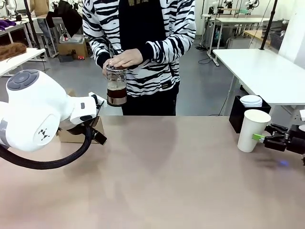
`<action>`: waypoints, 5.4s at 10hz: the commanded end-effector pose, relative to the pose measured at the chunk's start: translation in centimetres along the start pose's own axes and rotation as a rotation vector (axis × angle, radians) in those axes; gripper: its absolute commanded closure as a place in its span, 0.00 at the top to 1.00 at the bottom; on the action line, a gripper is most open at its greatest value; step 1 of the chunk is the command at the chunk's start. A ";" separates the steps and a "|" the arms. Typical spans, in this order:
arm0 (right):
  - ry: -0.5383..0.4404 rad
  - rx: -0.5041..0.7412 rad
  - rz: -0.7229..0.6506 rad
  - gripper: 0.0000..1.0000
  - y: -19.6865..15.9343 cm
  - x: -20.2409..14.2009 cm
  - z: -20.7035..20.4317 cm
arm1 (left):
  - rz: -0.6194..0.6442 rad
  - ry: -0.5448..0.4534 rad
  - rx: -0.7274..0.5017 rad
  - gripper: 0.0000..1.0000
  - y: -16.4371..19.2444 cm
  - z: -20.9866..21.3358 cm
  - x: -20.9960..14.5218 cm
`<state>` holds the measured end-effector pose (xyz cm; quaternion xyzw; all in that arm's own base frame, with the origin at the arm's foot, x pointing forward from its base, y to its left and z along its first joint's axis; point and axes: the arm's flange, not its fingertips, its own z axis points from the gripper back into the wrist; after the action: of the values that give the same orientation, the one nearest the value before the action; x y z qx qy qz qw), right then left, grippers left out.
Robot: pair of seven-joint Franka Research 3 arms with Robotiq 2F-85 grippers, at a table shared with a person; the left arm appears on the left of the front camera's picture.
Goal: Pour a drink into a cup and package it in a carrier.
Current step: Pick up the 600 ml Paper Cup and place it in the middle top area of the table, then when a person places the Paper Cup Lid on the 600 ml Paper Cup , lift the 600 ml Paper Cup.
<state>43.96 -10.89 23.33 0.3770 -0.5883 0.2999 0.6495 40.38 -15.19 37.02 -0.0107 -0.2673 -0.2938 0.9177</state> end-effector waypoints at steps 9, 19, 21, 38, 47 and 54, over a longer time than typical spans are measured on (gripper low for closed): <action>-0.021 -0.033 0.015 0.80 -1.6 -1.0 -4.0 | 0.000 -0.001 -0.001 1.00 0.0 0.0 0.0; 0.023 0.048 -0.063 0.80 4.5 9.2 -8.4 | 0.000 -0.001 -0.001 1.00 0.0 0.0 0.0; 0.063 0.076 -0.100 0.80 6.0 10.5 -15.2 | 0.000 -0.001 -0.001 1.00 0.0 0.0 0.0; -0.002 0.068 -0.032 0.80 6.0 2.6 -32.1 | 0.000 -0.001 -0.001 1.00 0.0 0.0 0.0; -0.002 0.068 -0.032 0.80 6.0 2.6 -32.1 | 0.000 -0.001 -0.001 1.00 0.0 0.0 0.0; -0.002 0.068 -0.032 0.80 6.0 2.6 -32.1 | 0.000 -0.001 -0.001 1.00 0.0 0.0 0.0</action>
<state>56.80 19.03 25.60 0.4075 -0.5713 0.3130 0.6400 40.37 -15.18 37.01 -0.0104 -0.2672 -0.2938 0.9177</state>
